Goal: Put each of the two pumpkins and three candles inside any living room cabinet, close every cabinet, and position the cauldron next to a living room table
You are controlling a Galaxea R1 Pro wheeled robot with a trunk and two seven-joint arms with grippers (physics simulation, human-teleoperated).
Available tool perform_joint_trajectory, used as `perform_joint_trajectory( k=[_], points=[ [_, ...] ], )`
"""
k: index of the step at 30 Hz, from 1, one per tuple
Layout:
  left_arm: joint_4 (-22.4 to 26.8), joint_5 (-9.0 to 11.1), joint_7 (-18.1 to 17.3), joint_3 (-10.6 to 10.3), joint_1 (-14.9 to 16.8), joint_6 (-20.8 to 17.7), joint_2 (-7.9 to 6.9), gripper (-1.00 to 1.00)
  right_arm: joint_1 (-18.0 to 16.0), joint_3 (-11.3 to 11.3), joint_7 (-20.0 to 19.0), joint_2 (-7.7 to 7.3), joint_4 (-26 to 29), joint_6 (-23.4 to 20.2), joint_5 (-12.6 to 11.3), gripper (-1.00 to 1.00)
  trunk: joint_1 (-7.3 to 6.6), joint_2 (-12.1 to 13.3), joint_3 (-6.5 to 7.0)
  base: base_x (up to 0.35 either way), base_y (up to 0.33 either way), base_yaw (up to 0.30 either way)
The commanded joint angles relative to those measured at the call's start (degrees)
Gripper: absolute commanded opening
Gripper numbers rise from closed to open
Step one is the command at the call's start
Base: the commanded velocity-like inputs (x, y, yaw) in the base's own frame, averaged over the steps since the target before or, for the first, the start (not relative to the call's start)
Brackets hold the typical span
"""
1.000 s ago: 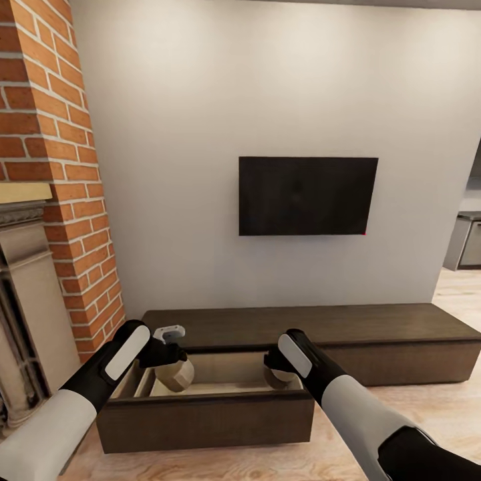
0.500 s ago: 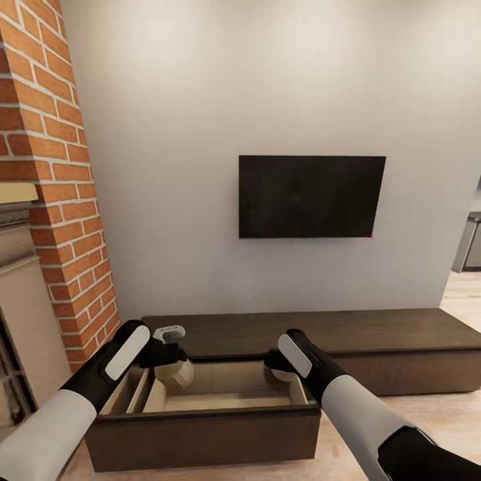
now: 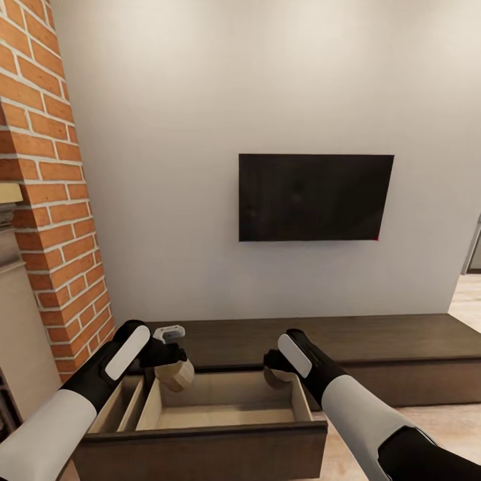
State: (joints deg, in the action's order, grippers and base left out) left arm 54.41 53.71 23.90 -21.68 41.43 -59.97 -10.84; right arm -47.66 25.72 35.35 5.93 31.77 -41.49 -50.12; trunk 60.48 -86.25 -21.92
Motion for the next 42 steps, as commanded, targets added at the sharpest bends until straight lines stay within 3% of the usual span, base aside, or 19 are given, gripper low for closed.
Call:
perform_joint_trajectory(
  k=[1, 20, 42],
  points=[
    [0.07, 0.60, 0.54, -0.18, 0.06, -0.03, -0.06, -1.00, -0.06, 0.31, 0.54, -0.04, 0.10, 0.09, -0.77, -1.00, 0.00, -0.04, -0.07, 0.031, 0.000, 0.000],
    [-0.01, 0.60, 0.54, -0.11, 0.06, -0.03, 0.01, -1.00, -0.06, 0.74, 0.24, 0.65, 0.97, 0.18, -0.25, -1.00, 0.00, -0.04, 0.43, 0.007, 0.000, 0.049],
    [0.16, 0.50, 0.59, -0.11, 0.04, -0.03, 0.02, -1.00, -0.06, 0.74, 0.24, 0.67, 1.02, 0.18, -0.33, -1.00, 0.00, -0.04, 0.51, 0.102, 0.000, 0.053]
  ],
)
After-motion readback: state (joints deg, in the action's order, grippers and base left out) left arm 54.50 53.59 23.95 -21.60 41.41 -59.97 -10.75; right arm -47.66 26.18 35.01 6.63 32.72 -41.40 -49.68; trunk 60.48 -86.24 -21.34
